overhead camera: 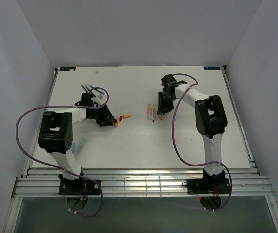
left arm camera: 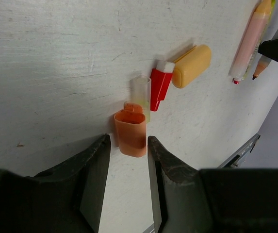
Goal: Open the pen caps
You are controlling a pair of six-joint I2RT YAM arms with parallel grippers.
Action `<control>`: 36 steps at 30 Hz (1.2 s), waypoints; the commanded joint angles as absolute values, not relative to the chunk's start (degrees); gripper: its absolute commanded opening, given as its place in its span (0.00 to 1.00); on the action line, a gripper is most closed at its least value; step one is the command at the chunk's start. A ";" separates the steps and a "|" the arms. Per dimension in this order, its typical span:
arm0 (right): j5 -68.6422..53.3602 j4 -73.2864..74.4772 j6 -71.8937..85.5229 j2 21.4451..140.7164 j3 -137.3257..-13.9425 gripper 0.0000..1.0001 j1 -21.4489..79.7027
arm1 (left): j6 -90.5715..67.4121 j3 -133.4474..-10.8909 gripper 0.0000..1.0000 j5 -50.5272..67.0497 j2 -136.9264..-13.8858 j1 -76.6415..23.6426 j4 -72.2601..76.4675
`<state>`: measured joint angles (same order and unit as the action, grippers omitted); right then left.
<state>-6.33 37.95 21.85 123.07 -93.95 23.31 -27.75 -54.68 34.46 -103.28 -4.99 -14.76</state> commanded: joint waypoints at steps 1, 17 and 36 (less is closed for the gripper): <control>-7.29 37.53 20.74 123.66 -96.24 0.29 23.20 | -27.69 -54.23 0.47 34.45 -100.20 -4.75 -14.94; -6.69 39.02 21.18 122.52 -95.71 0.51 23.20 | -27.86 -53.17 0.49 34.98 -95.72 -4.75 -16.17; -3.95 53.79 16.53 102.15 -88.61 0.61 28.04 | -38.31 -56.58 0.50 24.26 -87.63 -4.75 -22.57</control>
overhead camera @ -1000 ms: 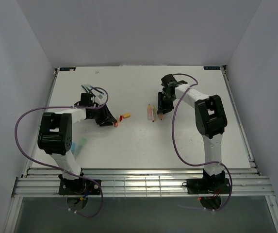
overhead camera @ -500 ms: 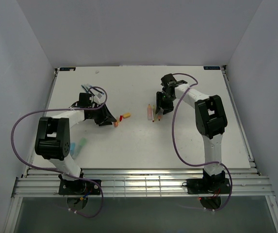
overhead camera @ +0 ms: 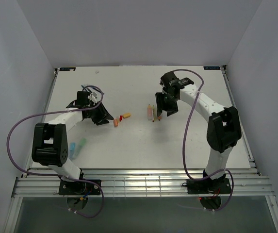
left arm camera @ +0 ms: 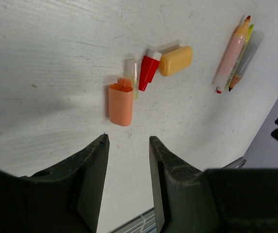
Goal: Open the pen caps
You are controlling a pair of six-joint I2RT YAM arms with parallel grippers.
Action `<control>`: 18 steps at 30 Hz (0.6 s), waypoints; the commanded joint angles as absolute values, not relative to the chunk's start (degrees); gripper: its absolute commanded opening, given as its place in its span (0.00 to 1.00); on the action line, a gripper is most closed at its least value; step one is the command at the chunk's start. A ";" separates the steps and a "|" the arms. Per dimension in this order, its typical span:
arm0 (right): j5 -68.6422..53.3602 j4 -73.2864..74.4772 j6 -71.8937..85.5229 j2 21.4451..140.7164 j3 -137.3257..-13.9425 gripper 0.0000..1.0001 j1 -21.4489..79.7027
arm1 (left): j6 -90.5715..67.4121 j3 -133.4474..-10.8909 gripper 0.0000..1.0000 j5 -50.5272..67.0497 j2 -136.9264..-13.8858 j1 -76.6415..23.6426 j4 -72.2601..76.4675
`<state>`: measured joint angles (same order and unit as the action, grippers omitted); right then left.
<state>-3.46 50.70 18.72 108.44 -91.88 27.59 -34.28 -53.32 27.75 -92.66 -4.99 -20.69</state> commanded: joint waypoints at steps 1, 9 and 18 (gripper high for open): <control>-4.22 54.05 16.52 101.00 -85.90 0.61 28.12 | -38.76 -57.65 0.49 23.04 -87.02 -4.75 -24.24; -7.11 48.78 16.79 90.18 -72.87 0.69 29.26 | -38.42 -77.14 0.54 10.56 -91.92 -2.82 -36.99; -6.42 50.45 15.03 89.12 -76.29 0.74 30.23 | -33.75 -100.63 0.54 6.16 -107.03 4.65 -43.95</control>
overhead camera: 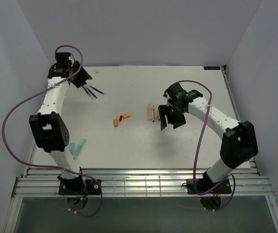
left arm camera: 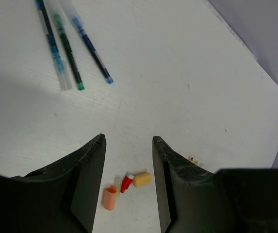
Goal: Open the pen caps
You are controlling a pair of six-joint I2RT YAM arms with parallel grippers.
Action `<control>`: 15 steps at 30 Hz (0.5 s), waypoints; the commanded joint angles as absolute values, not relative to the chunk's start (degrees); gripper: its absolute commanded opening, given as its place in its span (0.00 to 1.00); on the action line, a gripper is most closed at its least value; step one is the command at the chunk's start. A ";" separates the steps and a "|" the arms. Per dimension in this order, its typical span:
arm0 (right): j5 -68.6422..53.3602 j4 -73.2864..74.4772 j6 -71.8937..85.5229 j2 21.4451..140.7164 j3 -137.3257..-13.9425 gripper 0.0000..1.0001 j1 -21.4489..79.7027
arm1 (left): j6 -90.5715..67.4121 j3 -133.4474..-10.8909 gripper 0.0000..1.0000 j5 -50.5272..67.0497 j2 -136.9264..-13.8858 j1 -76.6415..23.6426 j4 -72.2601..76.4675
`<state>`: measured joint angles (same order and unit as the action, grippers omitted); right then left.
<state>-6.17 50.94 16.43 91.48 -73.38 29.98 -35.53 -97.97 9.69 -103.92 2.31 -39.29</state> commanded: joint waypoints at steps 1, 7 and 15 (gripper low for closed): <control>-6.33 50.36 14.94 89.12 -76.46 0.73 30.23 | -33.31 -101.50 0.54 5.63 -108.09 5.01 -43.86; -6.50 50.36 14.33 89.91 -76.82 0.68 30.32 | -27.87 -105.90 0.52 2.03 -115.56 6.15 -42.89; -5.63 49.40 14.06 90.44 -75.41 0.66 30.32 | -25.49 -109.95 0.52 0.97 -122.69 6.15 -42.10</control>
